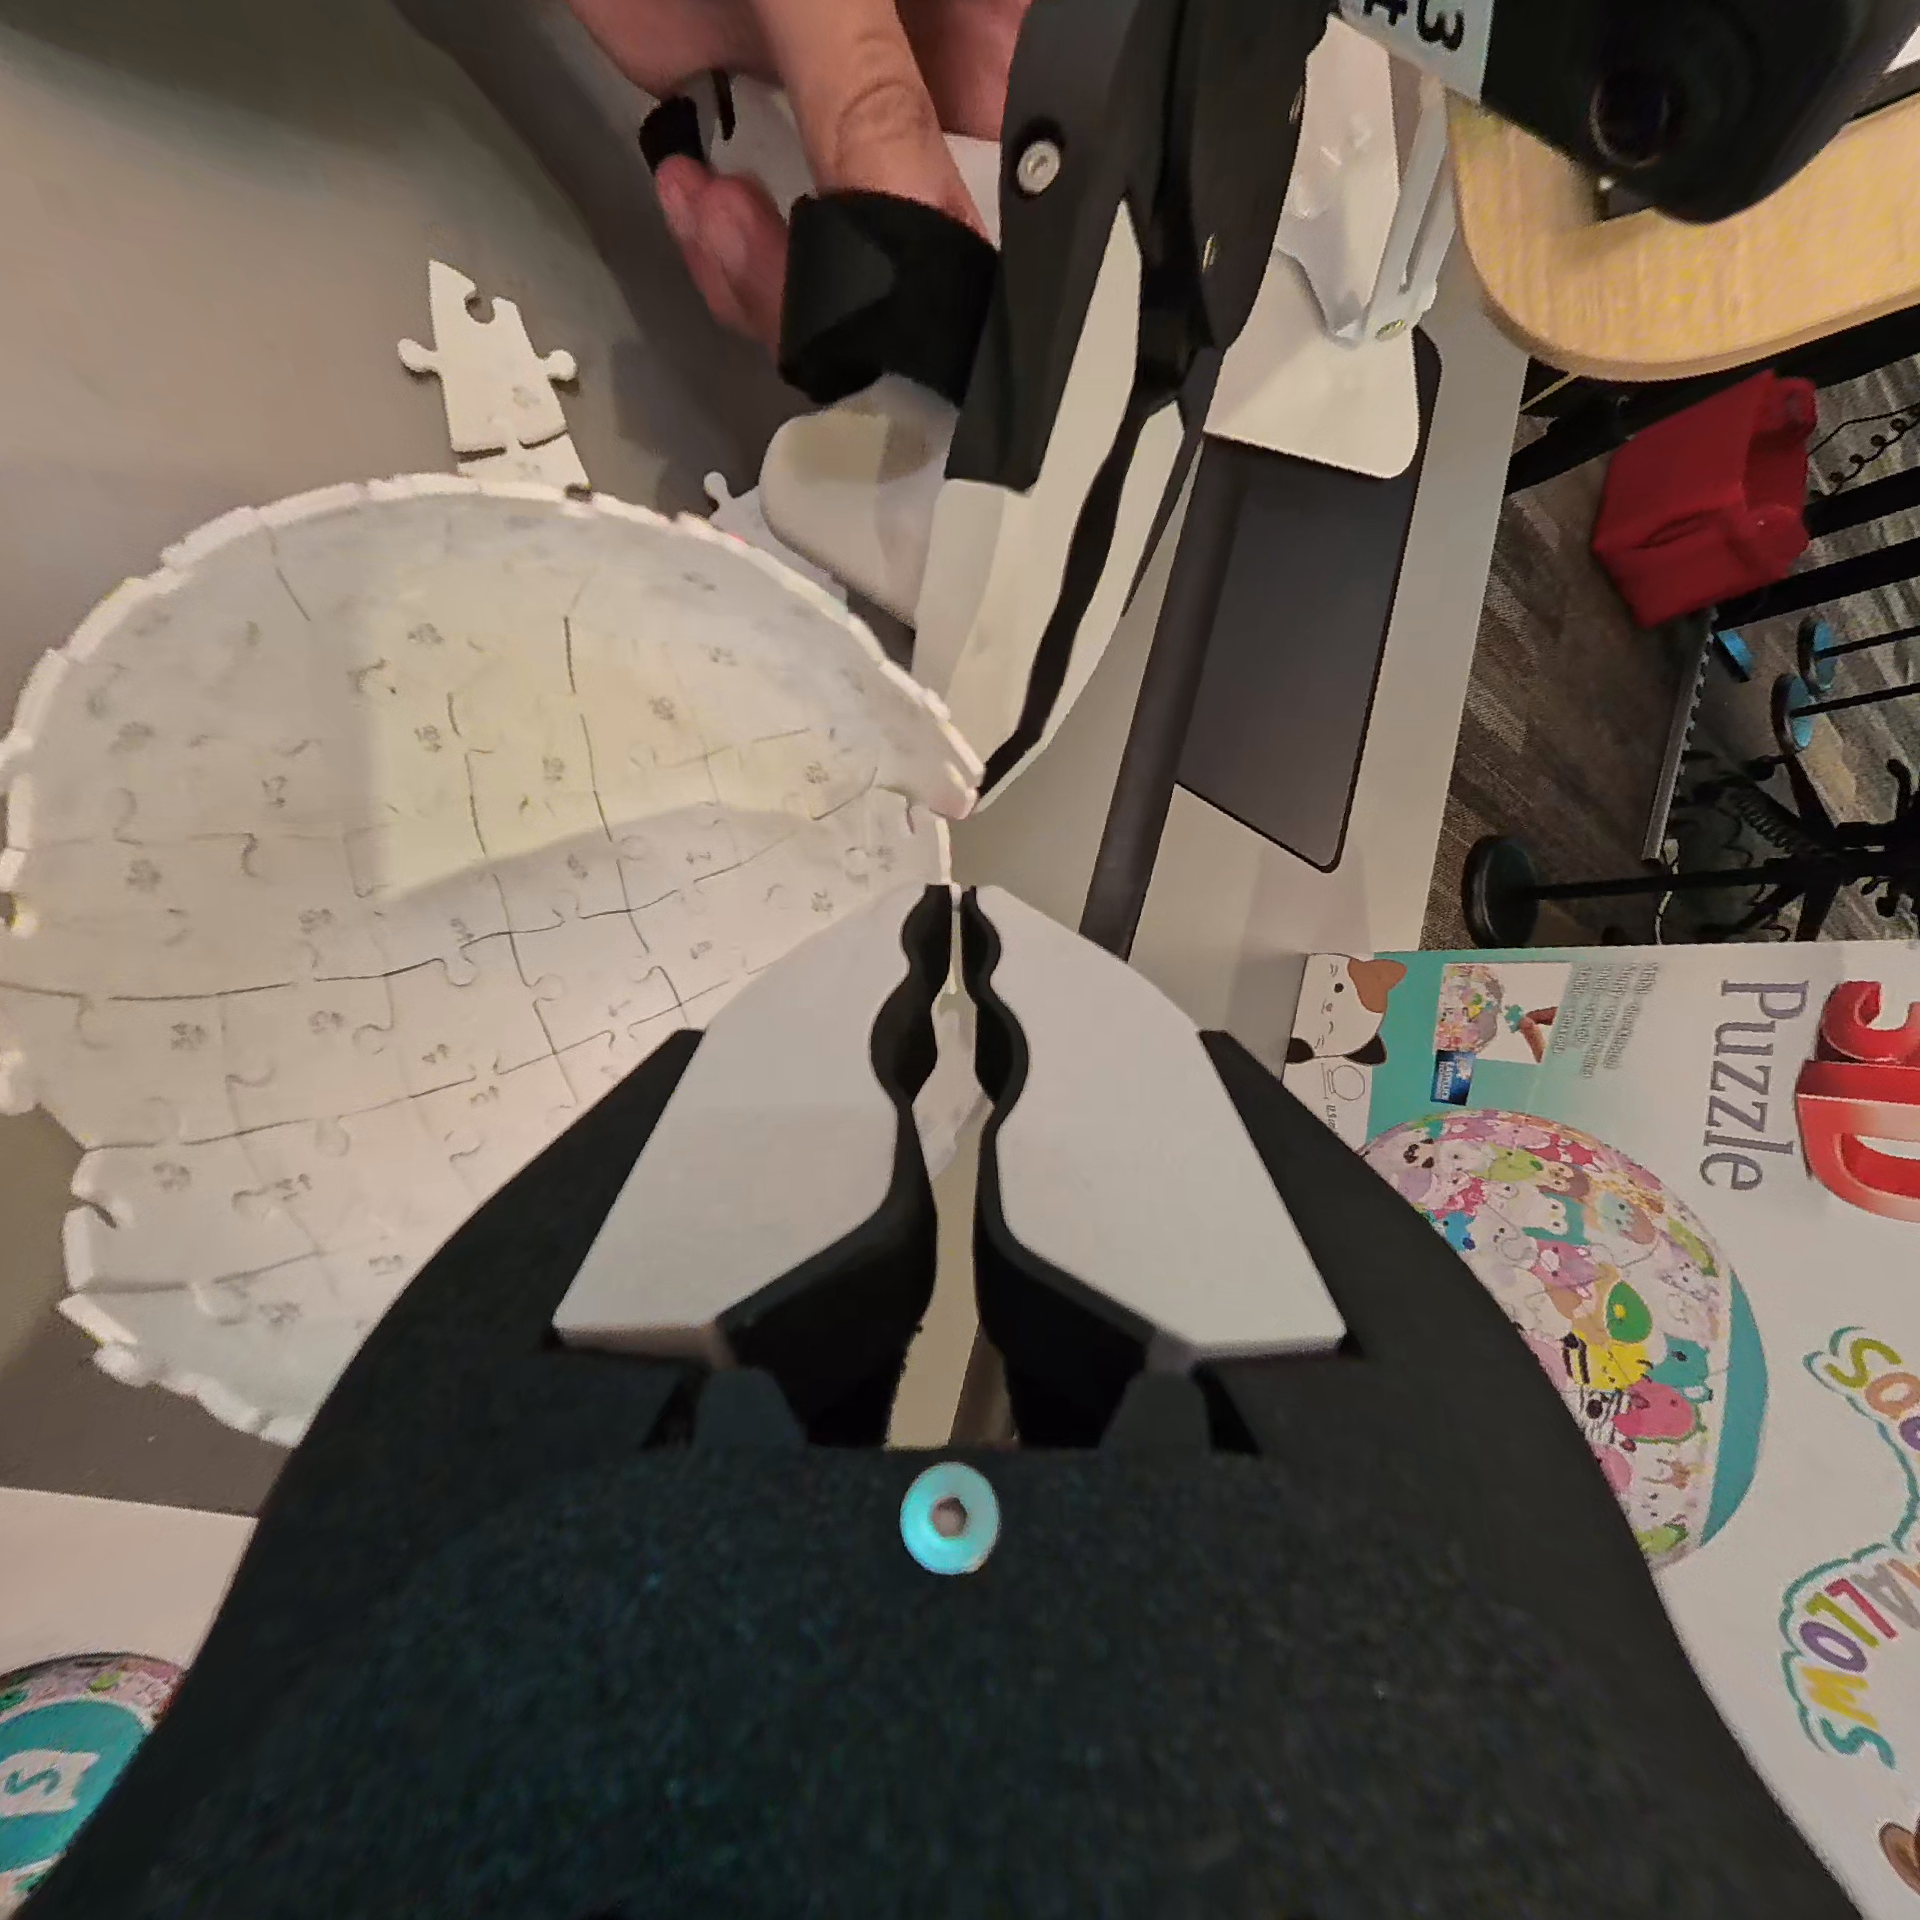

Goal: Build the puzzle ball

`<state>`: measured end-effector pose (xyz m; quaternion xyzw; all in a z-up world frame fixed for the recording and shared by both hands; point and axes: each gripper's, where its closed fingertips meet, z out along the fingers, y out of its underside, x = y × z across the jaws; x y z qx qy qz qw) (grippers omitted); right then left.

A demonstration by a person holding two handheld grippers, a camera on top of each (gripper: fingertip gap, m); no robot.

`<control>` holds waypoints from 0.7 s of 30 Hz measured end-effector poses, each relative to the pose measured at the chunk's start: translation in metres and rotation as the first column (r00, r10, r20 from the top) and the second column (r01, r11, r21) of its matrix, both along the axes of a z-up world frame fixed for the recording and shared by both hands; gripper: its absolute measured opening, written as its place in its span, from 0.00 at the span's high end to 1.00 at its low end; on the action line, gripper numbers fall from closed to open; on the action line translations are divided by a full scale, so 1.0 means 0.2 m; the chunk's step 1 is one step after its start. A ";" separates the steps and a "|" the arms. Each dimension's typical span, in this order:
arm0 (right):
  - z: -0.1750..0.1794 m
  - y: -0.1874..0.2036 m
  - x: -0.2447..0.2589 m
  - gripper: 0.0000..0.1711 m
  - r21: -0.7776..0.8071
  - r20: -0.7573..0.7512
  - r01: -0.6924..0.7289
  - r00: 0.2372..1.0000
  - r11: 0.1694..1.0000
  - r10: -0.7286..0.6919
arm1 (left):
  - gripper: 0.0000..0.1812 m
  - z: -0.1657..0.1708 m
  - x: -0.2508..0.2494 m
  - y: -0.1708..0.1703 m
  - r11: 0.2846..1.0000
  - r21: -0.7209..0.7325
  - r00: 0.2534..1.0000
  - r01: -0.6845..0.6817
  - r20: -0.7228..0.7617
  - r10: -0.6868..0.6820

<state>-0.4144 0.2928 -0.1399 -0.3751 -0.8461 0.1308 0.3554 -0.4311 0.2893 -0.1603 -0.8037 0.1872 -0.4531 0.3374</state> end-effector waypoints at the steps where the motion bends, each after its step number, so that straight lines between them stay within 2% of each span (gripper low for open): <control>1: 0.00 0.00 0.00 0.99 0.000 0.000 0.001 1.000 1.000 -0.001 | 0.91 0.00 0.00 0.00 1.000 -0.003 1.000 0.000 -0.001 0.000; 10: 0.00 0.02 0.00 0.99 -0.002 0.003 0.022 1.000 1.000 -0.022 | 0.91 0.00 -0.02 0.01 1.000 -0.016 1.000 -0.017 0.016 0.018; 21: -0.02 0.00 -0.02 0.99 0.005 0.022 0.025 0.999 1.000 -0.025 | 0.89 0.10 -0.06 -0.02 1.000 0.024 1.000 -0.006 0.031 0.005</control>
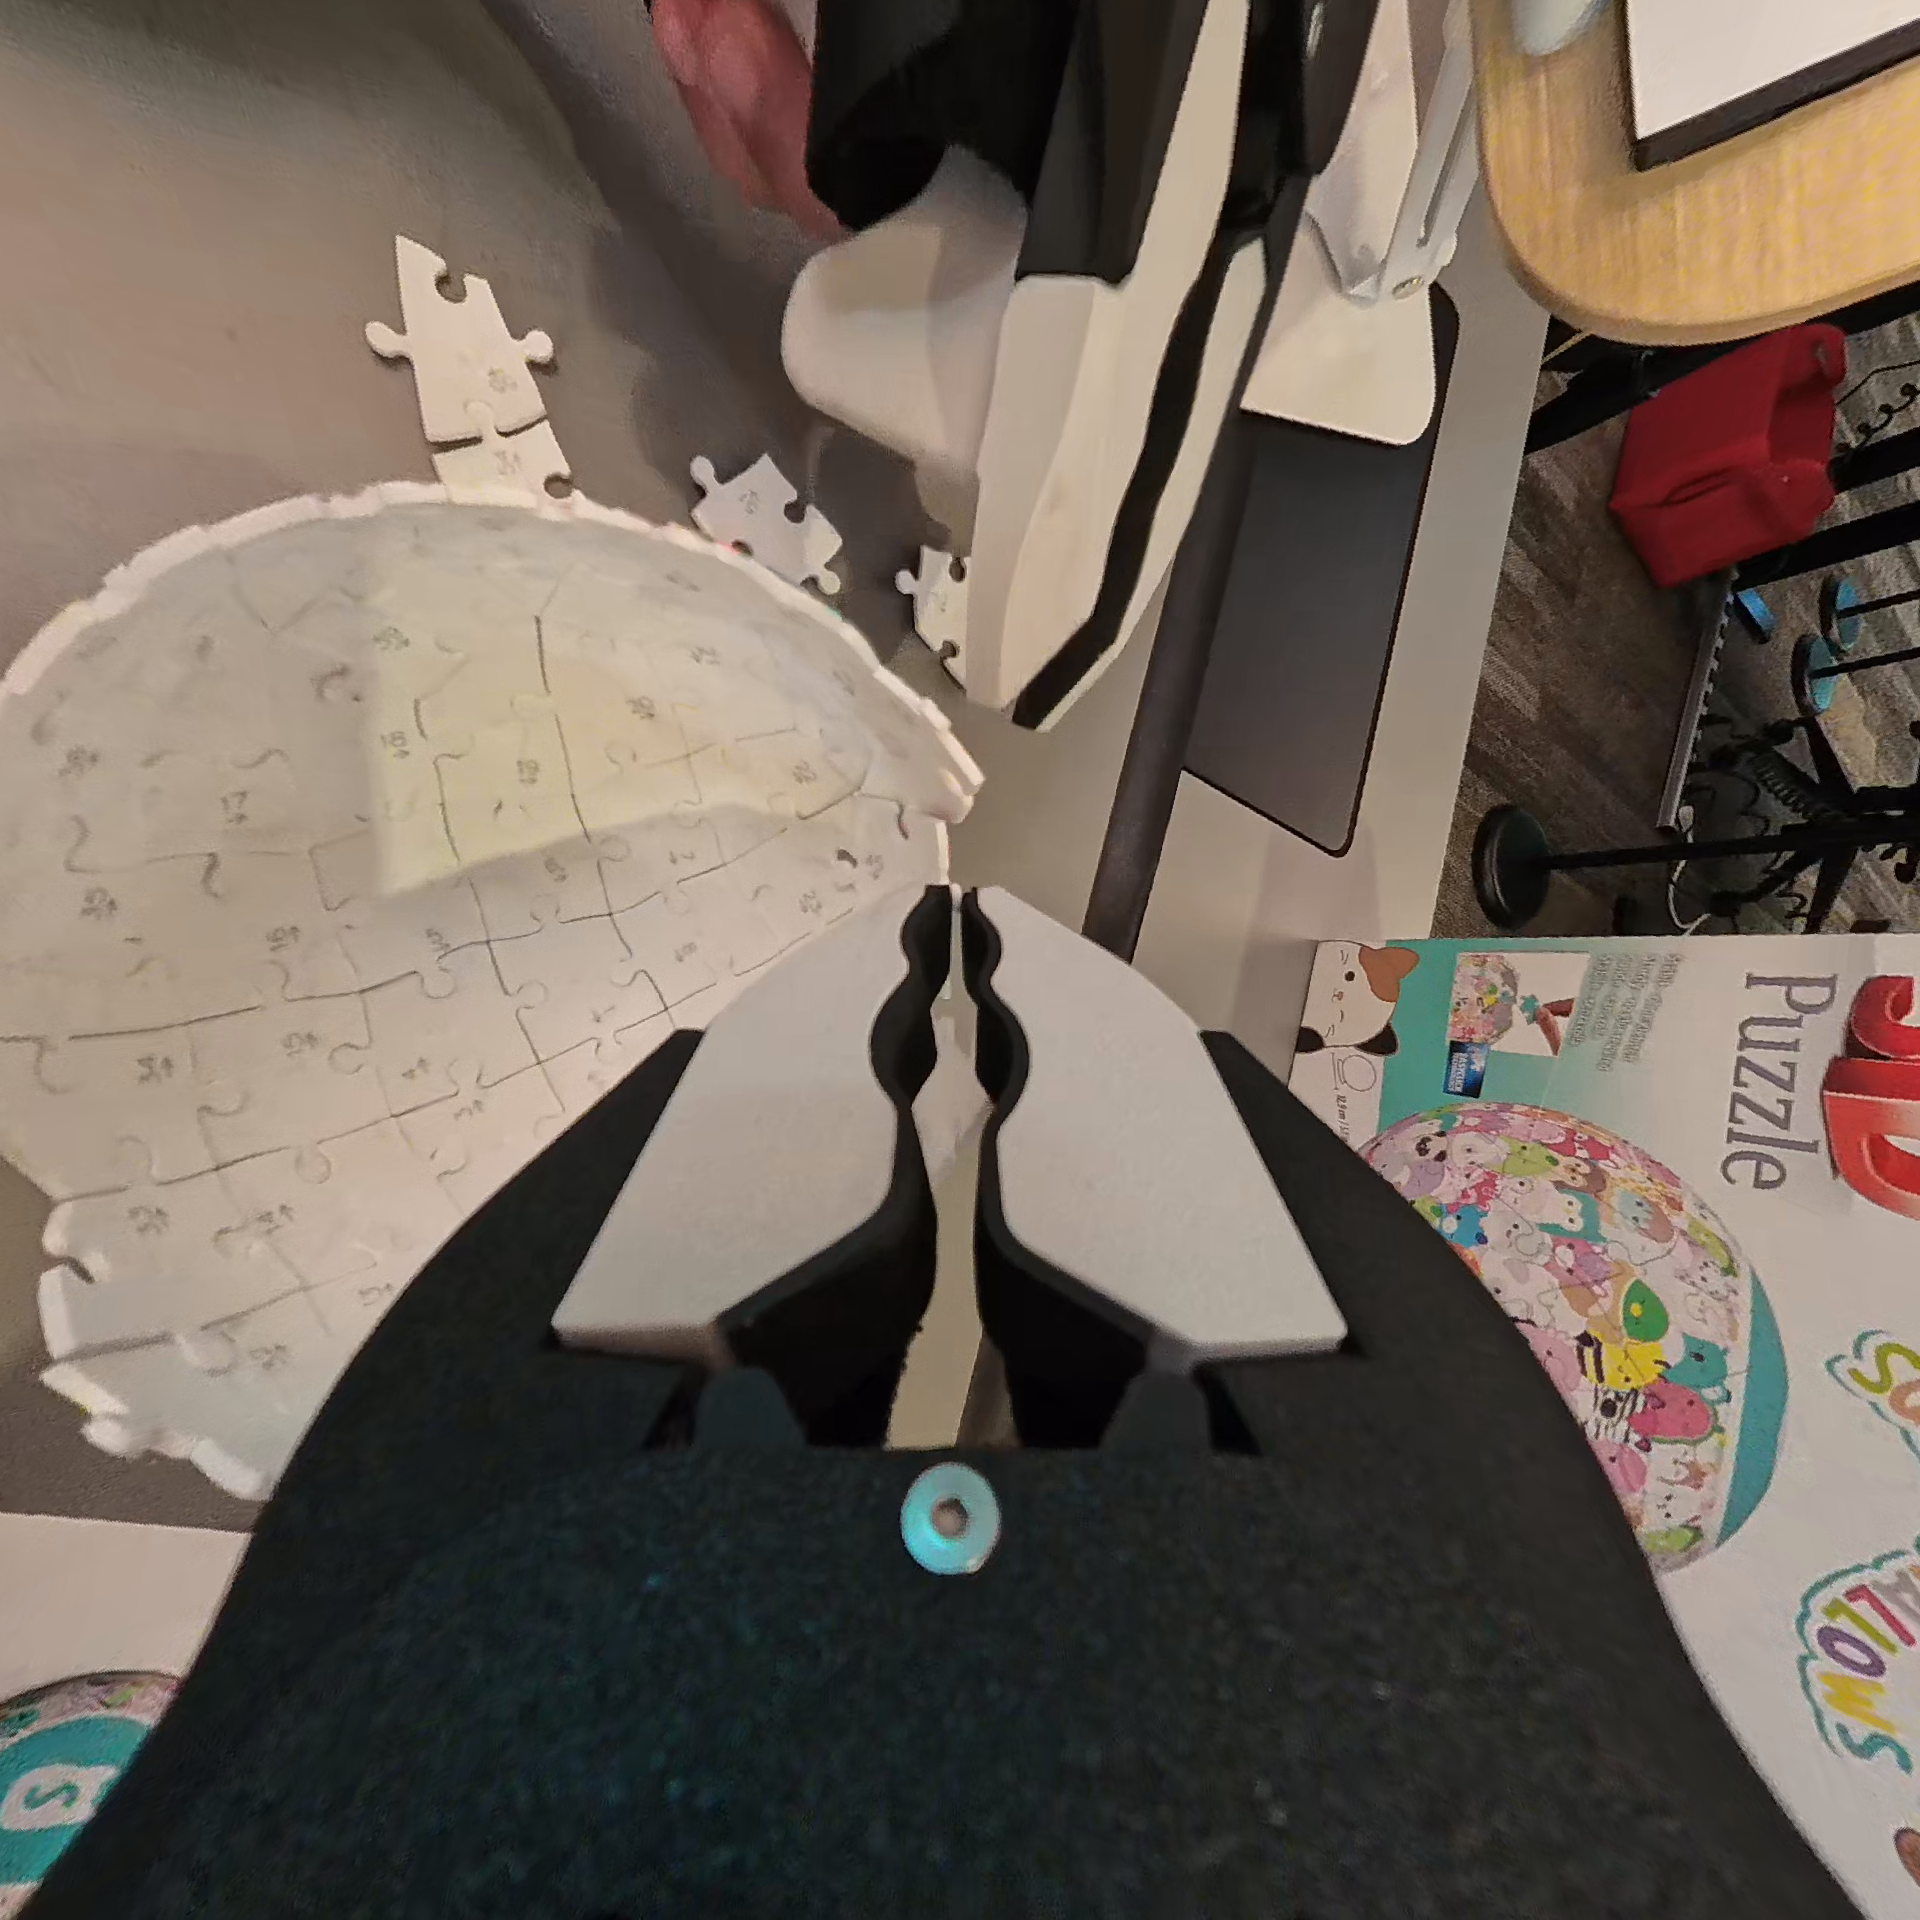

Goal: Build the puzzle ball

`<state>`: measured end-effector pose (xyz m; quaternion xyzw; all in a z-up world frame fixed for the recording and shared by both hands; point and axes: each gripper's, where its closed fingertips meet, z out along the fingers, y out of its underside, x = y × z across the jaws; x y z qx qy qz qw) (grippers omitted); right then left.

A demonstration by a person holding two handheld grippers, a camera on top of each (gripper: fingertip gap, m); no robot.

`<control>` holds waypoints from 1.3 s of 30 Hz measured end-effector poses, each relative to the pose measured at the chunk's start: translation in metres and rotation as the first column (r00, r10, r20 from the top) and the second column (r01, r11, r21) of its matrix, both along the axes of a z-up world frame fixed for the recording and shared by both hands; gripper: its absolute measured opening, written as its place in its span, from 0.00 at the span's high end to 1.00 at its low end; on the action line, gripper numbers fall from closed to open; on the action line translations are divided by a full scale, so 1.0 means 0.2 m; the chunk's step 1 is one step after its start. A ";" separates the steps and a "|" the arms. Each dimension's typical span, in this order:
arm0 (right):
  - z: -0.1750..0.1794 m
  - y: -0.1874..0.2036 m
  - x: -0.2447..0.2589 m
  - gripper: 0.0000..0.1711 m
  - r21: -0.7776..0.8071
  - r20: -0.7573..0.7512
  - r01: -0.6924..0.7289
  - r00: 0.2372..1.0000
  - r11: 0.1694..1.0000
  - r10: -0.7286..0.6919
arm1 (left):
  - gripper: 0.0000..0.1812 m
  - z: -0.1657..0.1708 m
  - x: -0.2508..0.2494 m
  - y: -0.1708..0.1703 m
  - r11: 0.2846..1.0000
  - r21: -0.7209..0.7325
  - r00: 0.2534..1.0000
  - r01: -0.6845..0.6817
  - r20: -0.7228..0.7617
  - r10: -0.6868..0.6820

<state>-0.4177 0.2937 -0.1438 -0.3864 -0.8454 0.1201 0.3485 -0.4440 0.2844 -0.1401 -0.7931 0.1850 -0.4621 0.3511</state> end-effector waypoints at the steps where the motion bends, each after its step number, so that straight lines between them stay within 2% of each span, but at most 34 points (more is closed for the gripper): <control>1: 0.00 0.00 0.00 0.99 -0.004 -0.007 -0.002 1.000 1.000 0.002 | 0.89 0.00 -0.01 0.00 1.000 0.006 1.000 -0.011 -0.014 0.011; 9: 0.01 -0.01 0.00 0.99 -0.025 -0.025 -0.020 1.000 0.999 0.019 | 0.89 -0.15 0.01 0.01 0.998 -0.067 0.997 -0.014 -0.082 0.009; 15: 0.06 -0.02 0.03 0.99 -0.068 -0.062 -0.045 0.997 0.997 0.041 | 0.89 -0.05 0.00 0.02 0.999 -0.008 0.996 -0.037 -0.081 0.037; 18: 0.13 -0.04 0.05 0.99 -0.105 -0.117 -0.070 0.991 0.992 0.058 | 0.87 0.08 0.00 0.00 0.996 0.082 0.993 -0.039 -0.112 0.049; 22: 0.32 -0.04 0.06 0.99 -0.174 -0.256 -0.073 0.966 0.982 0.026 | 0.78 0.27 0.05 -0.07 0.969 0.247 0.980 0.021 -0.196 0.028; 27: 0.54 -0.13 0.04 0.99 -0.303 -0.416 -0.165 0.909 0.939 0.025 | 0.75 0.35 0.14 -0.09 0.896 0.440 0.909 0.066 -0.396 0.127; 29: 0.58 -0.17 0.03 0.99 -0.327 -0.447 -0.198 0.894 0.924 0.033 | 0.79 0.37 0.15 -0.08 0.857 0.511 0.874 0.060 -0.442 0.202; 31: 0.58 -0.18 0.02 0.99 -0.327 -0.444 -0.195 0.896 0.925 0.032 | 0.96 0.39 0.15 -0.08 0.831 0.553 0.861 0.064 -0.451 0.233; 32: 0.58 -0.17 0.02 0.99 -0.308 -0.441 -0.184 0.897 0.934 0.031 | 0.99 0.40 0.15 -0.09 0.827 0.559 0.861 0.061 -0.449 0.240; 35: 0.56 -0.15 0.03 0.98 -0.243 -0.428 -0.156 0.903 0.957 0.039 | 1.00 0.38 0.14 -0.08 0.849 0.526 0.861 0.055 -0.456 0.227; 37: 0.55 -0.15 0.02 0.92 -0.190 -0.420 -0.144 0.906 0.971 0.052 | 1.00 0.37 0.12 -0.07 0.848 0.528 0.846 0.051 -0.474 0.245; 39: 0.56 -0.18 0.01 0.91 -0.165 -0.419 -0.156 0.905 0.974 0.074 | 1.00 0.35 0.13 -0.07 0.848 0.526 0.838 0.067 -0.492 0.239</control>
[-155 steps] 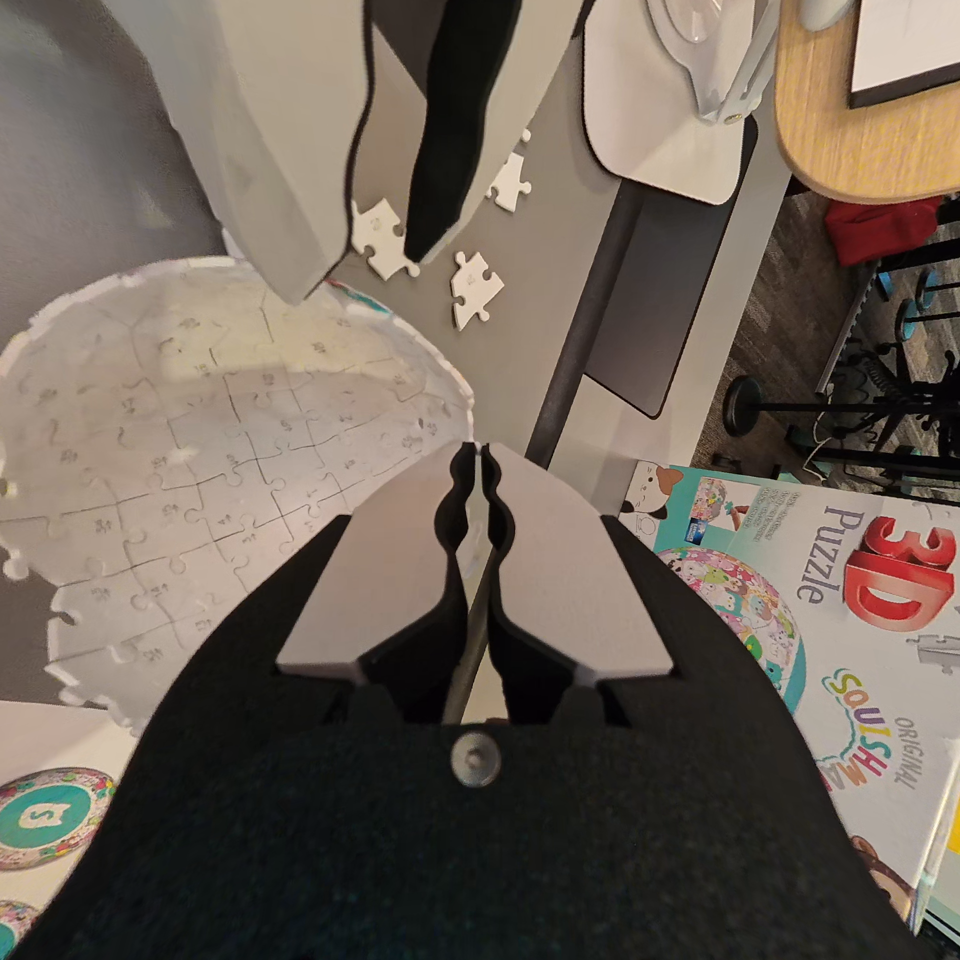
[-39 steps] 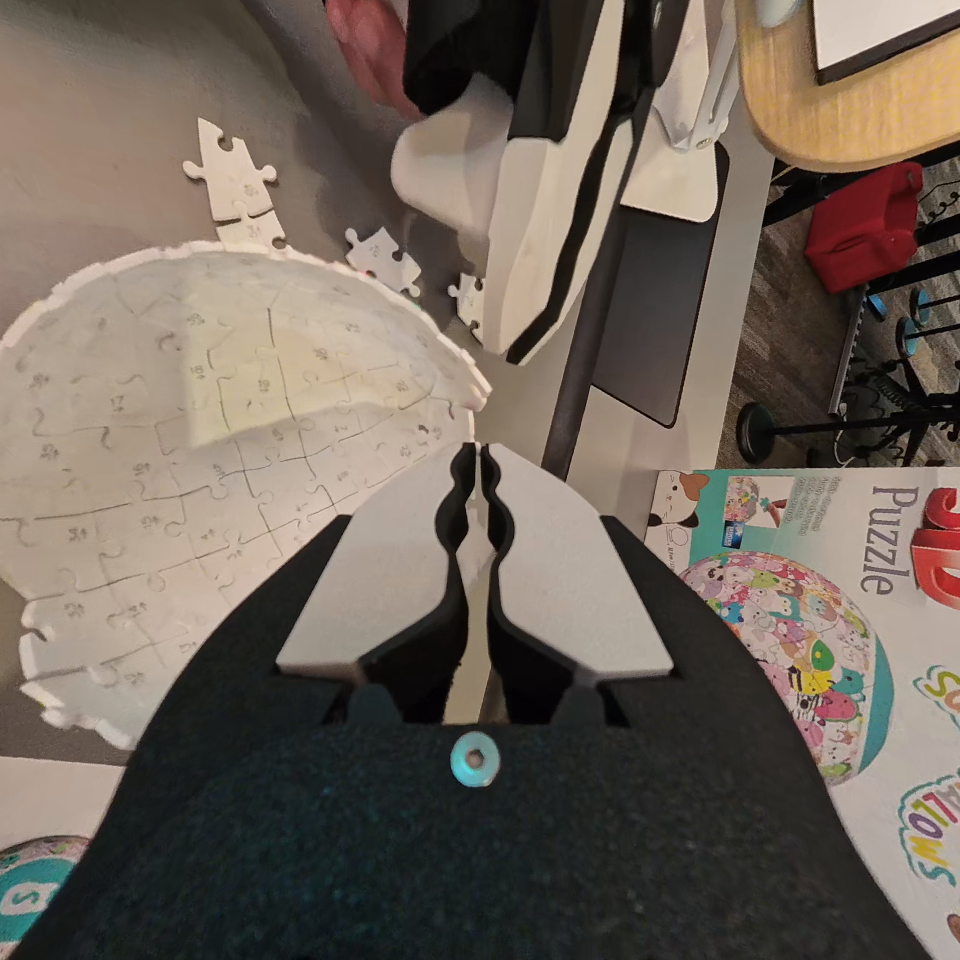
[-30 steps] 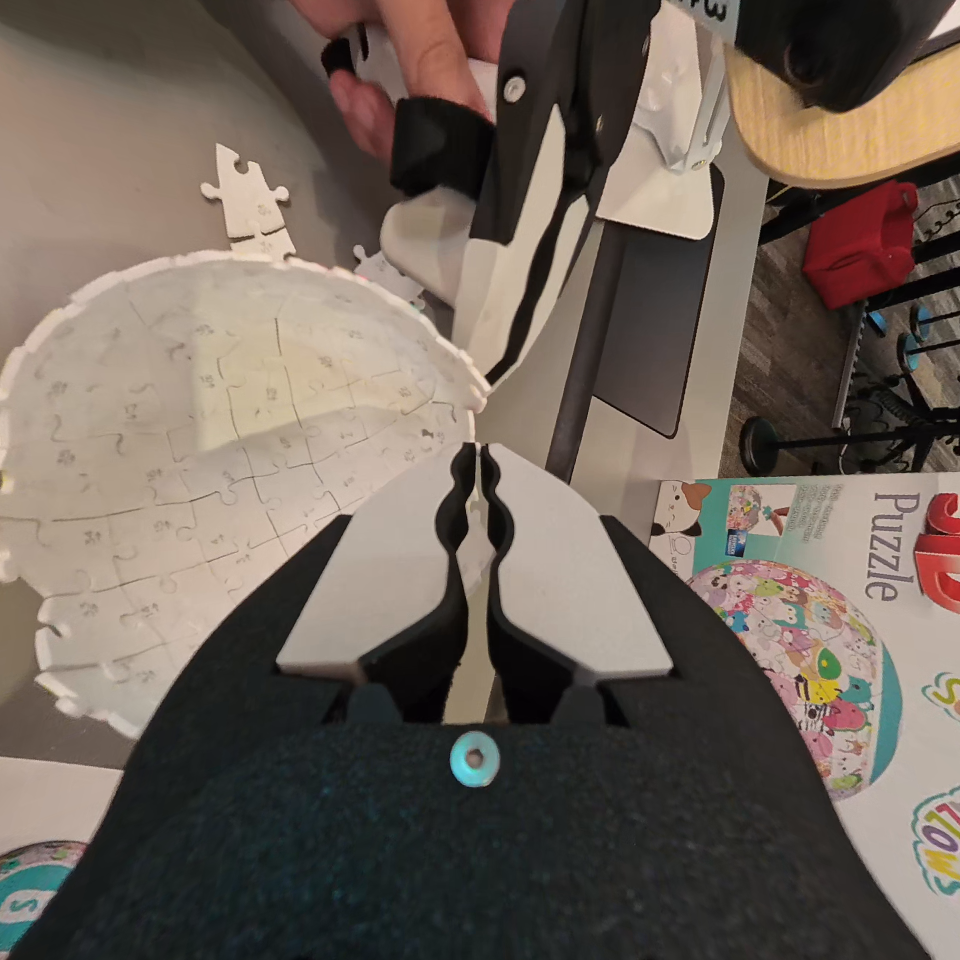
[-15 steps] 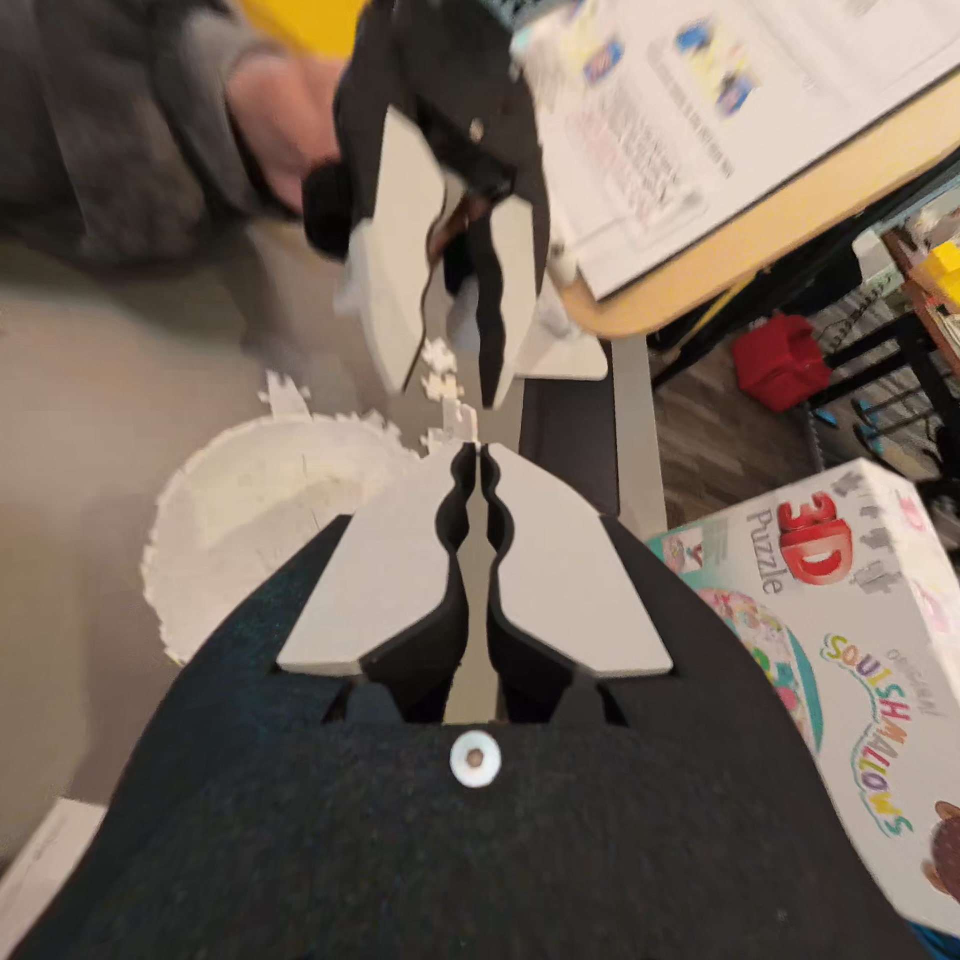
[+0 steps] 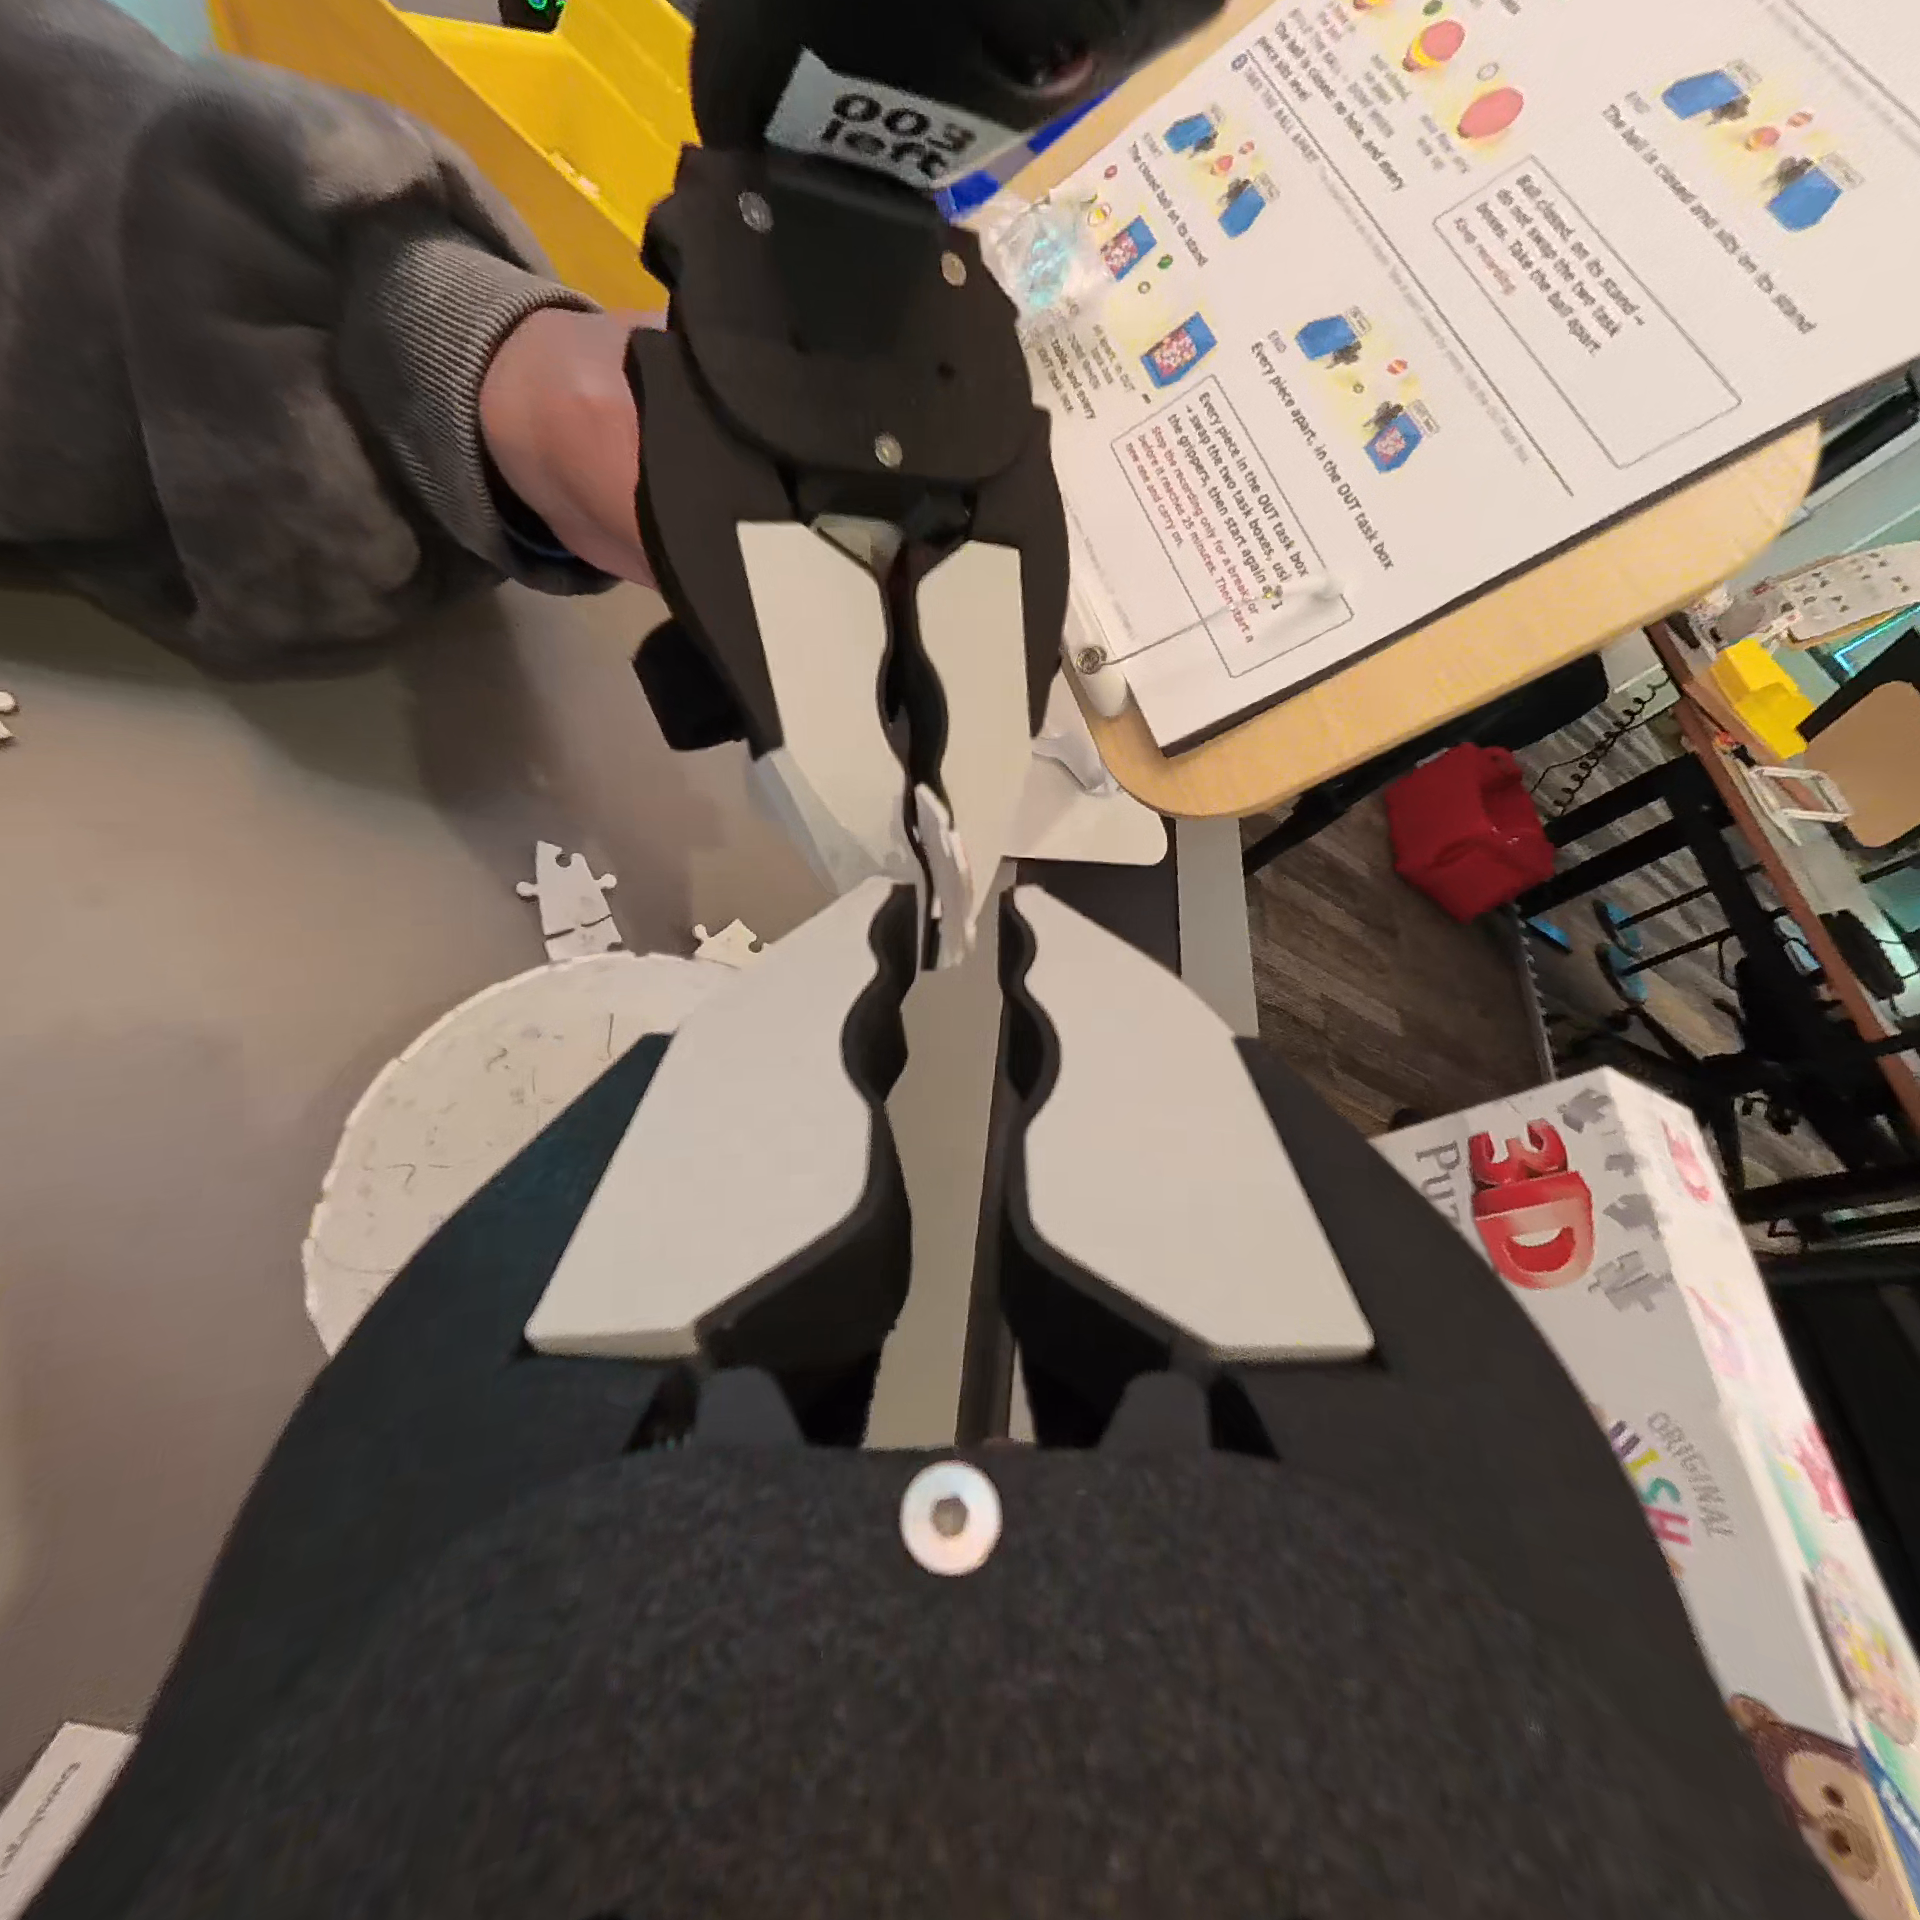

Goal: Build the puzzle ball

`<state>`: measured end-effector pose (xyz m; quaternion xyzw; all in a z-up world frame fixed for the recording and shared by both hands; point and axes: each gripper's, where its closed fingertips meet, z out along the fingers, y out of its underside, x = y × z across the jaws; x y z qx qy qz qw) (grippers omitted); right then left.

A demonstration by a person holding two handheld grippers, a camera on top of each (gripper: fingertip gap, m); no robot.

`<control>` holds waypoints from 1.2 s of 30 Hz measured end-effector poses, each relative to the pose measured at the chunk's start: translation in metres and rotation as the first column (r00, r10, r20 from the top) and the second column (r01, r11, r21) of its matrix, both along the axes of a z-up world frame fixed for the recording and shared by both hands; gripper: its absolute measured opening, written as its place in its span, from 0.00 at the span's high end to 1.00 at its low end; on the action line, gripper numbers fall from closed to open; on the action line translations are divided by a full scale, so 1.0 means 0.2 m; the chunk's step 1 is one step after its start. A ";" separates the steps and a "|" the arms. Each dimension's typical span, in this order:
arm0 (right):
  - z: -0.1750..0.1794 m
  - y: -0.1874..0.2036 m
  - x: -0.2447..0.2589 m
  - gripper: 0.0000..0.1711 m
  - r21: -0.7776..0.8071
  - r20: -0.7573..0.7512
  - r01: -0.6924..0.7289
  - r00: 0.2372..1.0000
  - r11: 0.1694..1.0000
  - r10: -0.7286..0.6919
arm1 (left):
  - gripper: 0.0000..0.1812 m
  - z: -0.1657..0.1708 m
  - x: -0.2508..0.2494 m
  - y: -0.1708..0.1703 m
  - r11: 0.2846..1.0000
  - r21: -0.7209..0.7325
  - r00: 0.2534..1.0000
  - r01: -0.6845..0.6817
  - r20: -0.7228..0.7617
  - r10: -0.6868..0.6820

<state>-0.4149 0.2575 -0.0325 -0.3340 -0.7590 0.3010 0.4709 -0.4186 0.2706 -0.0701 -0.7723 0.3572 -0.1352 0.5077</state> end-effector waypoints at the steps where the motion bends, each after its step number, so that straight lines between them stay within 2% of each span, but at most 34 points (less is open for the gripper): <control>1: 0.00 0.00 -0.01 0.91 0.013 -0.002 0.004 1.000 1.000 -0.004 | 1.00 -0.01 0.01 0.00 1.000 -0.001 1.000 0.009 -0.005 -0.009; 4: -0.03 -0.01 -0.02 0.92 0.045 0.023 0.010 1.000 0.999 -0.011 | 0.99 -0.02 0.03 -0.01 0.999 -0.003 0.999 0.034 -0.017 -0.034; 7: -0.05 -0.01 -0.01 0.98 0.069 0.045 0.007 0.999 0.998 -0.010 | 0.99 -0.03 0.03 -0.01 1.000 0.003 0.999 0.028 -0.019 -0.028; 10: -0.06 0.02 -0.01 0.99 0.150 0.069 0.047 0.996 0.988 -0.057 | 0.99 -0.03 0.01 0.00 0.999 -0.011 0.999 0.035 0.039 -0.035; 13: -0.16 0.09 0.01 0.99 0.283 0.188 0.102 0.969 0.954 -0.160 | 0.91 -0.06 -0.08 0.03 0.995 -0.097 0.985 0.019 0.174 -0.002; 16: -0.34 0.10 0.04 0.99 0.310 0.361 0.105 0.907 0.945 -0.219 | 0.90 -0.24 -0.18 0.09 0.952 -0.307 0.948 0.016 0.307 0.083; 19: -0.46 0.11 0.04 0.99 0.307 0.444 0.132 0.856 0.943 -0.264 | 0.94 -0.45 -0.19 0.12 0.904 -0.427 0.953 0.001 0.274 0.128; 21: -0.51 0.10 0.04 0.99 0.302 0.479 0.142 0.832 0.943 -0.278 | 0.97 -0.52 -0.15 0.11 0.888 -0.459 0.962 0.011 0.246 0.115; 27: -0.57 0.13 0.03 0.99 0.367 0.502 0.144 0.801 0.919 -0.326 | 1.00 -0.57 -0.08 0.12 0.876 -0.480 0.975 0.034 0.208 0.075; 36: -0.61 0.14 0.02 0.99 0.362 0.533 0.130 0.784 0.923 -0.319 | 1.00 -0.64 -0.06 0.12 0.850 -0.525 0.982 0.051 0.183 0.054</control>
